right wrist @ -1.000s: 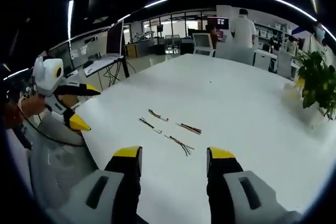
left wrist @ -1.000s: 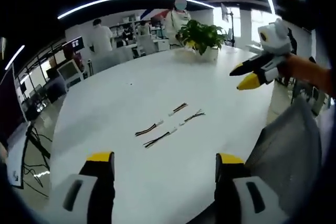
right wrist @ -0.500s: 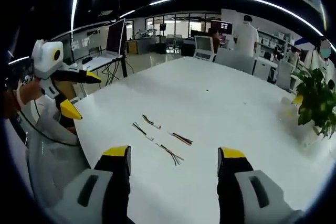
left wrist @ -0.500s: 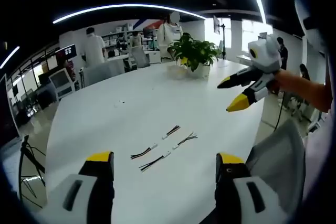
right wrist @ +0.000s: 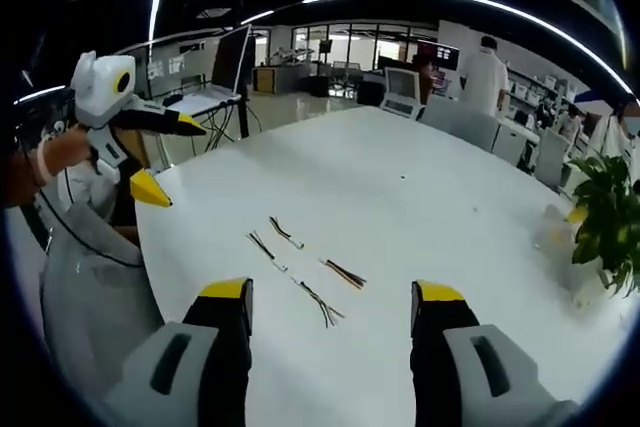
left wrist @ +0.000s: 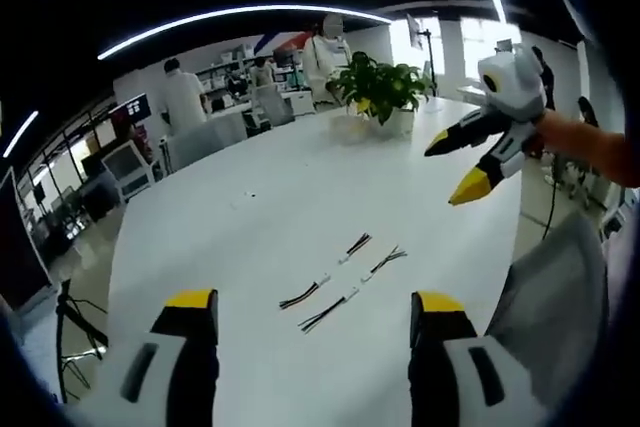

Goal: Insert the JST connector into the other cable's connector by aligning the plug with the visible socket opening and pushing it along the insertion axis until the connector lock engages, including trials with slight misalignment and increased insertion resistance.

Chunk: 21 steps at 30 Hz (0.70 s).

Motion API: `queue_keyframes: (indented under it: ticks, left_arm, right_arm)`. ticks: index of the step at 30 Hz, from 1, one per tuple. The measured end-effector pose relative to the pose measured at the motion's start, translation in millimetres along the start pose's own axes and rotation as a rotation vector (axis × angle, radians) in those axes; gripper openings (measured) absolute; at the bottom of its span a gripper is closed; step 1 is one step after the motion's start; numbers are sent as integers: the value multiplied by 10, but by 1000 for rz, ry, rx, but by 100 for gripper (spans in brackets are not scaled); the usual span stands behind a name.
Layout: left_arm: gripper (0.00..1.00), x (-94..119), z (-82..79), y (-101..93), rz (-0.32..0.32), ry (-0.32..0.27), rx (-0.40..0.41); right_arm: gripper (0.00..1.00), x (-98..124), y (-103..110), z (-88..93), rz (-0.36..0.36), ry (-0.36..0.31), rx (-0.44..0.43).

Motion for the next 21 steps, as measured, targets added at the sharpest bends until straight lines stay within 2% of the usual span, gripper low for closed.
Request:
queue_keyframes:
  ticks: [3, 6, 10, 15, 21]
  left_arm:
    - [76, -44, -26, -18, 25, -5, 13]
    - [76, -88, -73, 6, 22, -13, -15]
    - [76, -167, -127, -12, 44, -21, -14]
    - [76, -262, -155, -46, 56, -19, -63]
    - [76, -336, -166, -57, 59, -9, -111]
  right_arm:
    - [61, -23, 11, -31, -13, -8, -6]
    - [61, -41, 17, -74, -18, -22, -1]
    - [61, -82, 26, -93, -24, -26, -12]
    - [60, -111, 77, -105, -43, -29, -9]
    - [59, -176, 31, -105, -44, -28, -13]
Point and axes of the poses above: the point that each gripper's makers call its tool centre point, and the gripper's own axes: x roughly backward along the fingers, y roughly to its left, z roughly out of its underside, the point moved 3 cm from there along x, roughly backward along the fingers, and after that the axes turned 11 degrees about -x, right-handed, at the moved point
